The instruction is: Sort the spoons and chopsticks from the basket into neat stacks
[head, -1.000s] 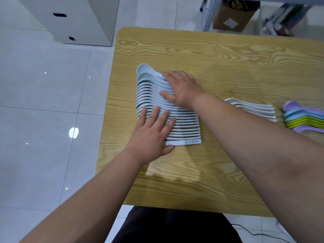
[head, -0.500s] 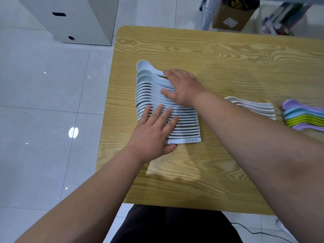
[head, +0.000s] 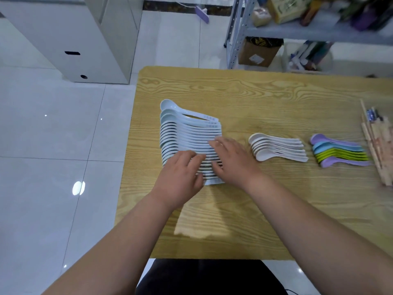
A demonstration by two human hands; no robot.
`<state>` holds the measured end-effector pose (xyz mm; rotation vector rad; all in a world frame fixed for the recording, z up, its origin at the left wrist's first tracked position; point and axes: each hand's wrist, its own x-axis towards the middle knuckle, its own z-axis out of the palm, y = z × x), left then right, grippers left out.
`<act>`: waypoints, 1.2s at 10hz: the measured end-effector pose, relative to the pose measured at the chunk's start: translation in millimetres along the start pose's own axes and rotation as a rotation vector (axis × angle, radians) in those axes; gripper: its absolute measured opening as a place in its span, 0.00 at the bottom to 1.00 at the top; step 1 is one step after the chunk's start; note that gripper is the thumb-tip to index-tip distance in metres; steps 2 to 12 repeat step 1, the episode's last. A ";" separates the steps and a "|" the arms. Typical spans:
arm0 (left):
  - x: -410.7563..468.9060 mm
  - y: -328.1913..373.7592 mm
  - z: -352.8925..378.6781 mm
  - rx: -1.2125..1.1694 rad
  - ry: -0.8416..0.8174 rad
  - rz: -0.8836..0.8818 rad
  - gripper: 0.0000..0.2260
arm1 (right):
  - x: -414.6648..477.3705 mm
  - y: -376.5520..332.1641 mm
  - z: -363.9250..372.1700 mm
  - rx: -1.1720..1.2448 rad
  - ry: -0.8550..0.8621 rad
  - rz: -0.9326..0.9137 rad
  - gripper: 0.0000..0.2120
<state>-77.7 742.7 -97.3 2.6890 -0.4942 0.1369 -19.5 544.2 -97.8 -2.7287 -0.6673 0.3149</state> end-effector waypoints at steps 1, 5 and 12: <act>-4.2 19.4 -5.3 -0.040 -0.034 -0.010 0.25 | -43.7 -6.0 0.3 0.019 0.039 0.028 0.27; -4.2 19.4 -5.3 -0.040 -0.034 -0.010 0.25 | -43.7 -6.0 0.3 0.019 0.039 0.028 0.27; -4.2 19.4 -5.3 -0.040 -0.034 -0.010 0.25 | -43.7 -6.0 0.3 0.019 0.039 0.028 0.27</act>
